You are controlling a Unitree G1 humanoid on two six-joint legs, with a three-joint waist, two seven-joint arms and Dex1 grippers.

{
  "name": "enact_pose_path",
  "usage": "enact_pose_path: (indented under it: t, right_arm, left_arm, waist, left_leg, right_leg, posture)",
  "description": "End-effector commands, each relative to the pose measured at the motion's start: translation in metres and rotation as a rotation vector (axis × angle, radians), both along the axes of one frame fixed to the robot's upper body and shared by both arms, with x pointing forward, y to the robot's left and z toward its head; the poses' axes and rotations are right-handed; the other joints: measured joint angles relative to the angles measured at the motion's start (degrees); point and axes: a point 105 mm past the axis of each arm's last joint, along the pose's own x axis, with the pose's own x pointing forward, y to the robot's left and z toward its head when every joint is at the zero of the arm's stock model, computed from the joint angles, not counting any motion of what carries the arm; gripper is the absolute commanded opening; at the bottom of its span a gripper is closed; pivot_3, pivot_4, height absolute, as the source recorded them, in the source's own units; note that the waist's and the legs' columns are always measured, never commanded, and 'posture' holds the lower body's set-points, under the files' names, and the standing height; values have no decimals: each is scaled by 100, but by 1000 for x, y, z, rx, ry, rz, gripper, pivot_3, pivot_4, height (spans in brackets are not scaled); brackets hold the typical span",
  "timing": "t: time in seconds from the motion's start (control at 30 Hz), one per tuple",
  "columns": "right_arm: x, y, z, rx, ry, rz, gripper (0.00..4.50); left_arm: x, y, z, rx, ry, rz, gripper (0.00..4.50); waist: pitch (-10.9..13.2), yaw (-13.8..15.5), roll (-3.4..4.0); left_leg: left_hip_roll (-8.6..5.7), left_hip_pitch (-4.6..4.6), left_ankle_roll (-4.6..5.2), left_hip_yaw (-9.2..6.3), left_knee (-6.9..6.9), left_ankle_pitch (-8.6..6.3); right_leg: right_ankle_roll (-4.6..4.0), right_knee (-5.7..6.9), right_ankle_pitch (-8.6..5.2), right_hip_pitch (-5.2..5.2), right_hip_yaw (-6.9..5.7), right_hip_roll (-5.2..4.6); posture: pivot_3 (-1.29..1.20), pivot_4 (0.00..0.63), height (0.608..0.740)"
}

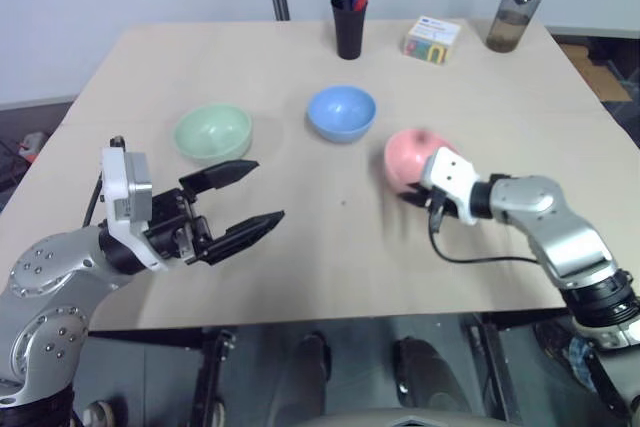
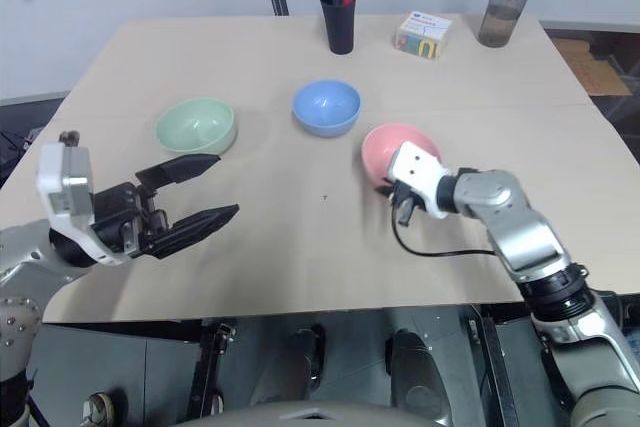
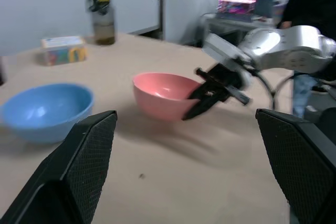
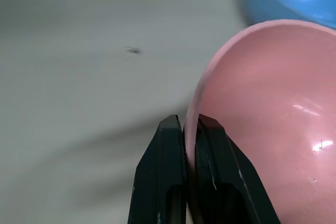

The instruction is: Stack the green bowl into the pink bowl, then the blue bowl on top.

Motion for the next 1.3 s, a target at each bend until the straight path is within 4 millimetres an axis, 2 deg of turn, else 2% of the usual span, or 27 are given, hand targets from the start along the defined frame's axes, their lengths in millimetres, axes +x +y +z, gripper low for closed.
enact_pose_path:
  t: [0.03,0.17,0.23,0.27,0.33,0.5,0.67,0.8,0.9,1.0,1.13,1.17,1.23,1.27,1.3]
  right_arm:
    - [1,13,2,-13,-37,35,912]
    - [6,13,8,-4,-56,32,2549]
    - [3,9,22,35,-73,43,3621]
    - [1,9,34,92,-101,43,3718]
    - [-7,12,61,231,-140,68,4464]
    - [-28,23,100,400,-236,207,4464]
    - [-25,31,105,434,-241,195,4464]
    - [-19,38,103,427,-253,174,4464]
    - [-17,37,100,422,-253,152,4464]
    - [-17,36,100,424,-251,136,4500]
    - [-17,31,98,413,-255,117,4500]
    - [-16,29,98,410,-257,112,4500]
    - [-16,27,98,407,-261,104,4500]
    - [-16,26,98,405,-262,101,4500]
    - [-16,25,98,402,-263,97,4500]
  left_arm:
    - [3,6,2,50,-32,91,4500]
    - [9,11,0,81,-38,163,4500]
    - [23,23,1,149,-76,317,4500]
    - [32,34,-1,241,-101,440,4500]
    - [45,53,-4,404,-114,624,4500]
    - [76,75,-7,736,-75,751,4500]
    - [105,80,-10,851,-50,797,4500]
    - [134,81,-26,952,-23,800,4500]
    - [147,75,-36,988,-27,780,4500]
    - [153,74,-41,994,-24,776,3583]
    - [155,76,-45,994,-21,771,1679]
    - [156,76,-44,987,-23,775,1356]
    - [158,75,-43,977,-24,773,268]
    - [159,74,-42,964,-22,773,40]
    - [159,73,-41,953,-22,770,40]
  waist:
    - [-2,-5,-4]
    - [-3,-2,-4]
    - [-3,1,-5]
    - [-2,5,-5]
    - [-1,5,-7]
    - [-1,8,-29]
    - [-2,-5,-30]
    - [-1,-4,-32]
    - [0,-6,-33]
    - [1,-9,-35]
    - [1,-13,-36]
    - [1,-9,-36]
    - [1,-5,-36]
    - [1,-1,-37]
    - [1,0,-37]
  left_leg:
    - [0,0,0,1,0,0]
    - [0,0,0,0,0,0]
    - [0,1,0,0,0,0]
    - [0,0,0,-1,0,0]
    - [0,-2,0,-3,-1,0]
    - [1,-3,-1,-15,-1,0]
    - [4,-2,-1,-9,-1,0]
    - [4,-2,-1,-10,-9,0]
    - [5,-7,-1,-10,-8,0]
    - [4,-12,-1,-11,-8,0]
    - [4,-11,-1,-11,-9,0]
    - [4,-10,-1,-11,-9,0]
    - [4,-9,-1,-11,-7,0]
    - [4,-10,-1,-11,-6,0]
    - [4,-10,-1,-12,-5,1]
  right_leg:
    - [0,0,0,0,1,0]
    - [-4,0,2,0,0,0]
    - [-3,0,2,0,0,0]
    - [-3,0,2,0,-1,0]
    - [4,0,3,0,-1,1]
    - [19,4,-1,-1,-9,9]
    - [20,1,0,-1,-6,11]
    - [11,4,6,-5,-8,12]
    - [13,1,4,-5,-7,14]
    - [10,0,6,-8,-7,13]
    - [1,4,11,-9,-7,13]
    - [1,5,11,-9,-7,13]
    - [2,6,11,-8,-7,13]
    - [2,6,11,-7,-7,13]
    - [2,6,11,-7,-8,13]
  posture:
    - [0,150,740]
    - [0,150,740]
    - [0,150,740]
    - [0,150,740]
    - [0,150,740]
    - [0,150,740]
    - [0,150,740]
    - [0,150,740]
    - [0,150,740]
    - [0,150,740]
    - [0,150,740]
    - [0,150,740]
    - [0,150,740]
    - [0,150,740]
    - [0,150,740]
